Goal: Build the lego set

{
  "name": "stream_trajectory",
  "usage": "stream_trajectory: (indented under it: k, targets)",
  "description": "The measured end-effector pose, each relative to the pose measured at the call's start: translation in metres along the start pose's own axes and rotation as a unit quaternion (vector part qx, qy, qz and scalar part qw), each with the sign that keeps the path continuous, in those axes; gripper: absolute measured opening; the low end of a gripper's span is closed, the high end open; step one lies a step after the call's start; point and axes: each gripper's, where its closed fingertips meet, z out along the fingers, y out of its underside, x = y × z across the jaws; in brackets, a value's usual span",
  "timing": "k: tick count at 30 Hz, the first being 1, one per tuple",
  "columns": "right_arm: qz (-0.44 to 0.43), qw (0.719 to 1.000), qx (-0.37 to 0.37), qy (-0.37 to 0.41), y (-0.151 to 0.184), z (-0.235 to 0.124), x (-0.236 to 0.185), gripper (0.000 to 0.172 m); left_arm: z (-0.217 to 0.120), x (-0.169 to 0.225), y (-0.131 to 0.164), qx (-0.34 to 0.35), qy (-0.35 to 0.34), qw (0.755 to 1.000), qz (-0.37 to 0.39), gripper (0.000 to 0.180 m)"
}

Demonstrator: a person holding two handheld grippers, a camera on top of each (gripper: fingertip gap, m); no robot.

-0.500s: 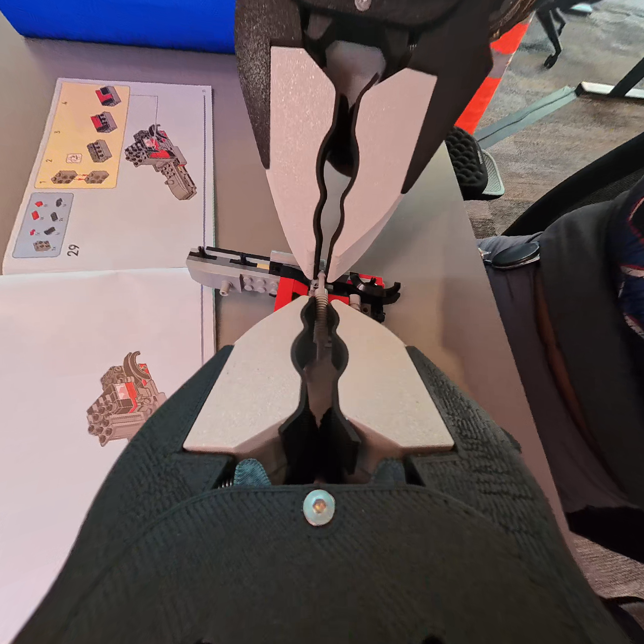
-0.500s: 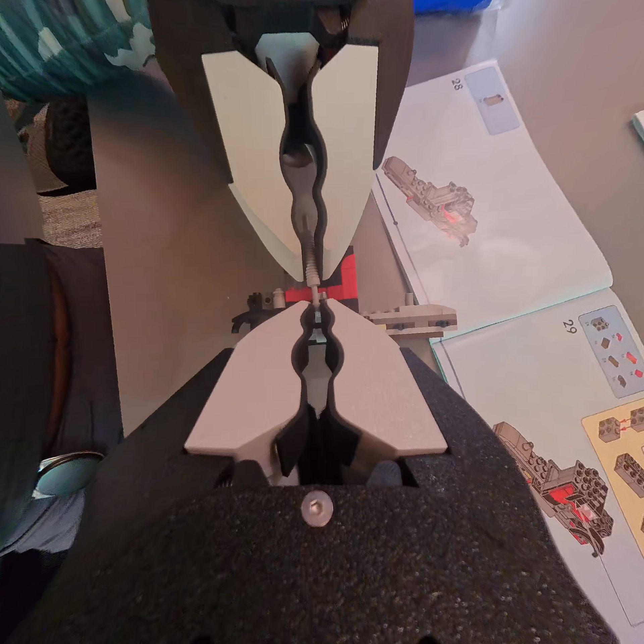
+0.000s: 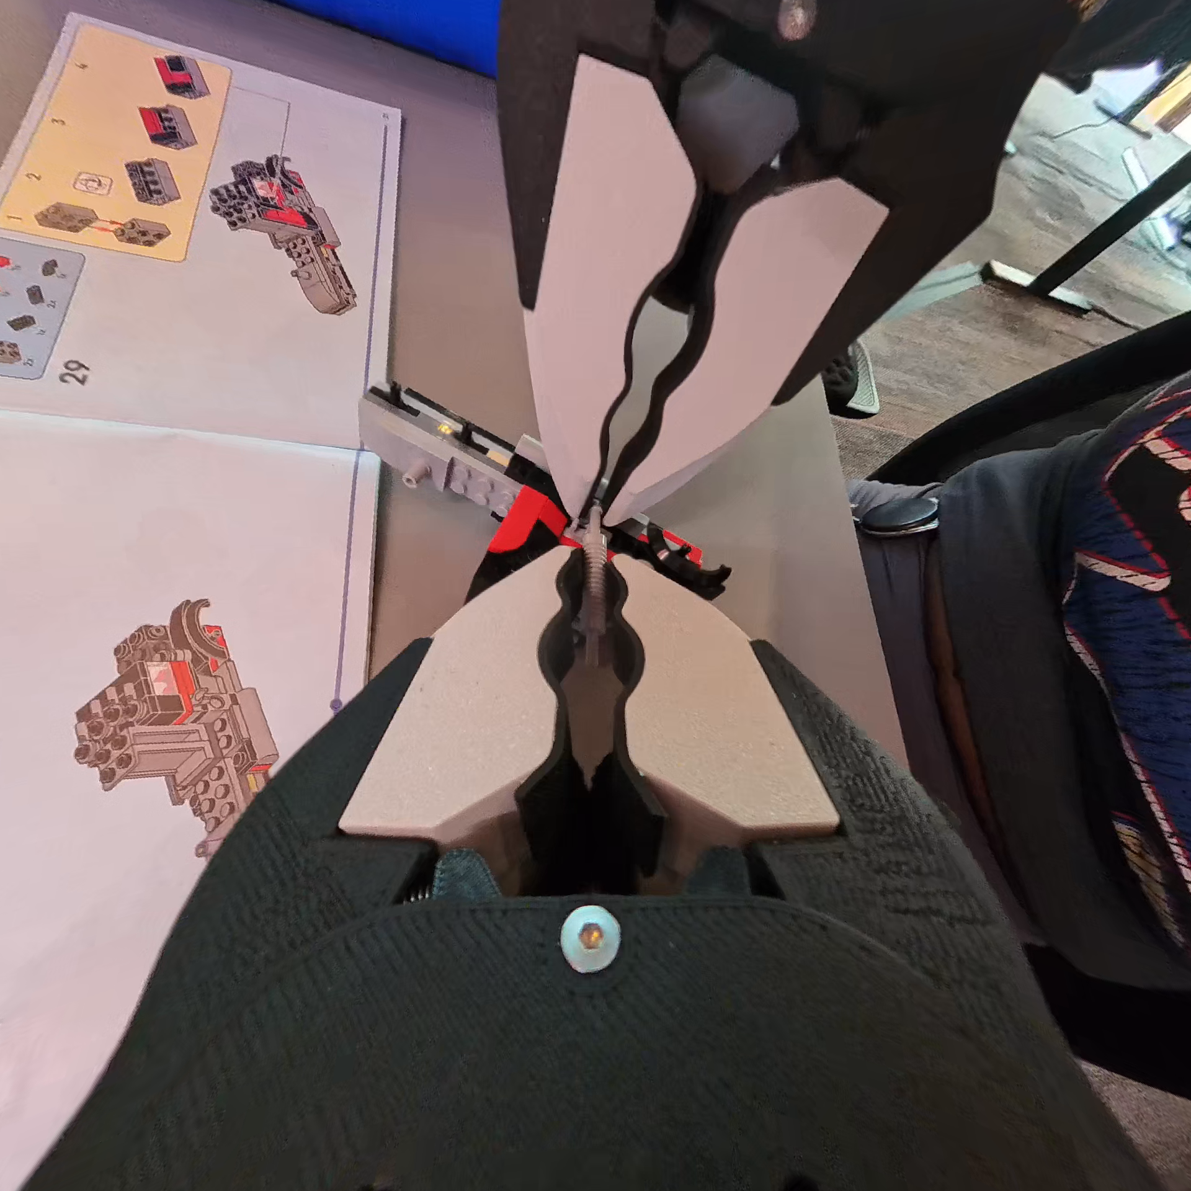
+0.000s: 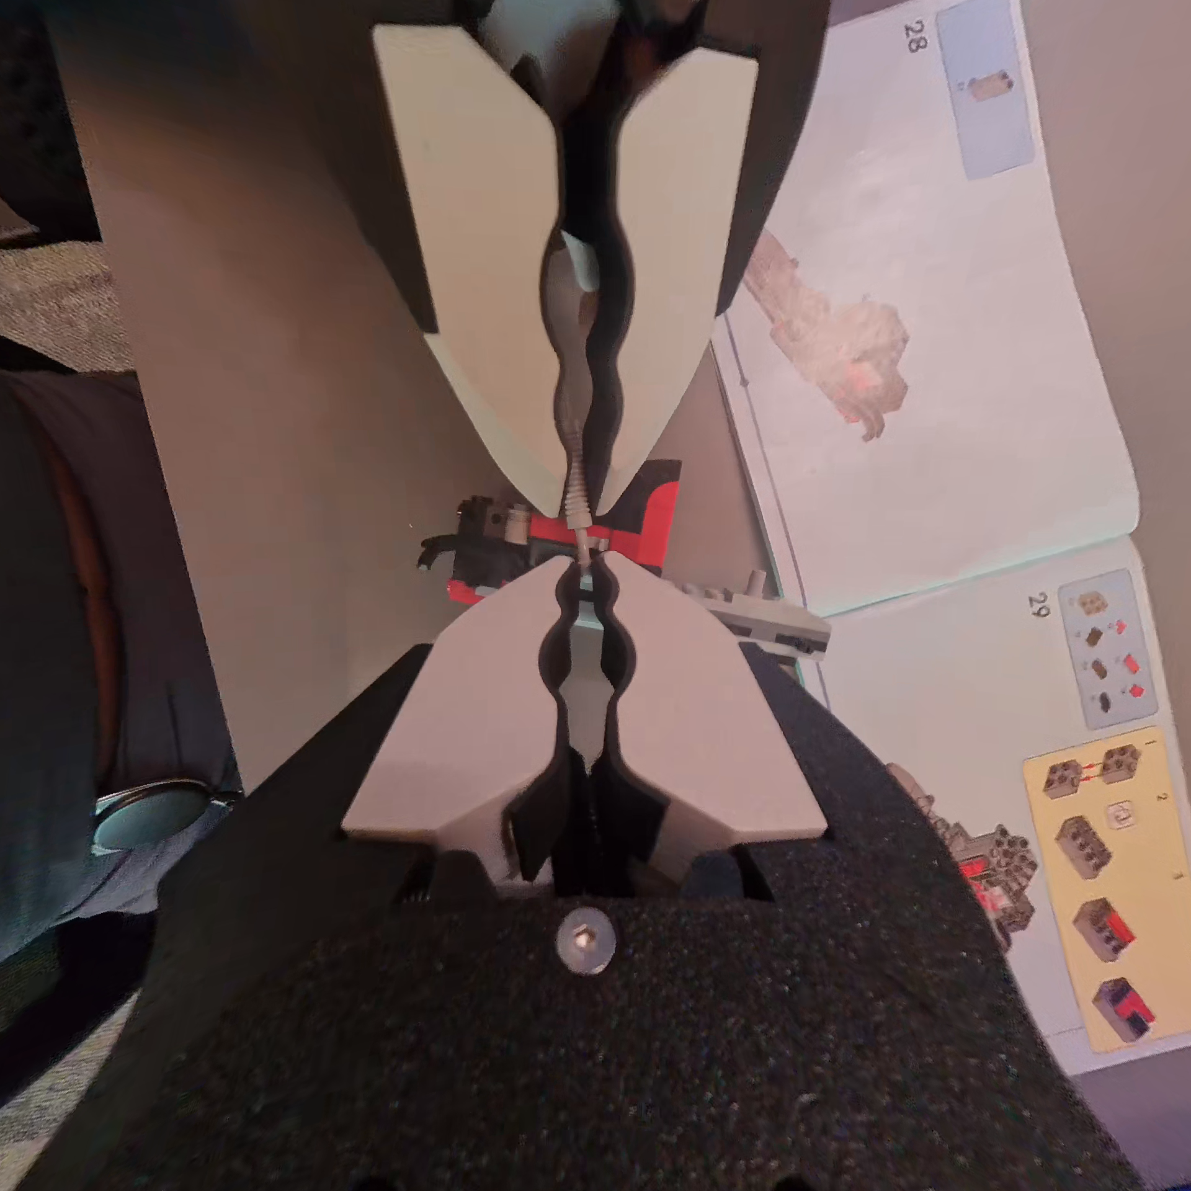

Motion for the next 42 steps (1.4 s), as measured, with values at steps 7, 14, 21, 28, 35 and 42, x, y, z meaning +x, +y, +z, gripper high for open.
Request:
stream_trajectory:
  k: [7, 14, 21, 28, 35, 42]
  targets:
    - [-0.030, 0.999, 0.007, 0.017, -0.001, 0.000, 0.000, 0.004, 0.000, 0.000, 0.000, -0.005, -0.016, 0.999, 0.037, 0.007]
    - [-0.062, 0.994, 0.070, 0.065, -0.004, -0.009, 0.001, 0.003, 0.001, 0.001, 0.000, -0.009, -0.013, 0.998, 0.056, 0.007]
    - [-0.049, 0.990, 0.095, 0.086, 0.003, -0.004, 0.002, 0.000, -0.005, -0.002, -0.001, -0.008, -0.013, 0.998, 0.065, 0.017]
    - [-0.034, 0.983, 0.148, 0.099, -0.007, -0.013, 0.003, 0.004, -0.005, -0.005, 0.000, -0.008, -0.022, 0.996, 0.088, 0.008]
    - [-0.056, 0.979, 0.152, 0.127, -0.004, -0.002, 0.003, 0.007, -0.007, 0.000, 0.000, -0.013, -0.027, 0.988, 0.150, 0.030]
    - [0.037, 0.967, 0.213, 0.135, -0.009, -0.012, 0.010, 0.040, -0.009, -0.012, 0.004, -0.009, -0.074, 0.975, 0.211, 0.036]
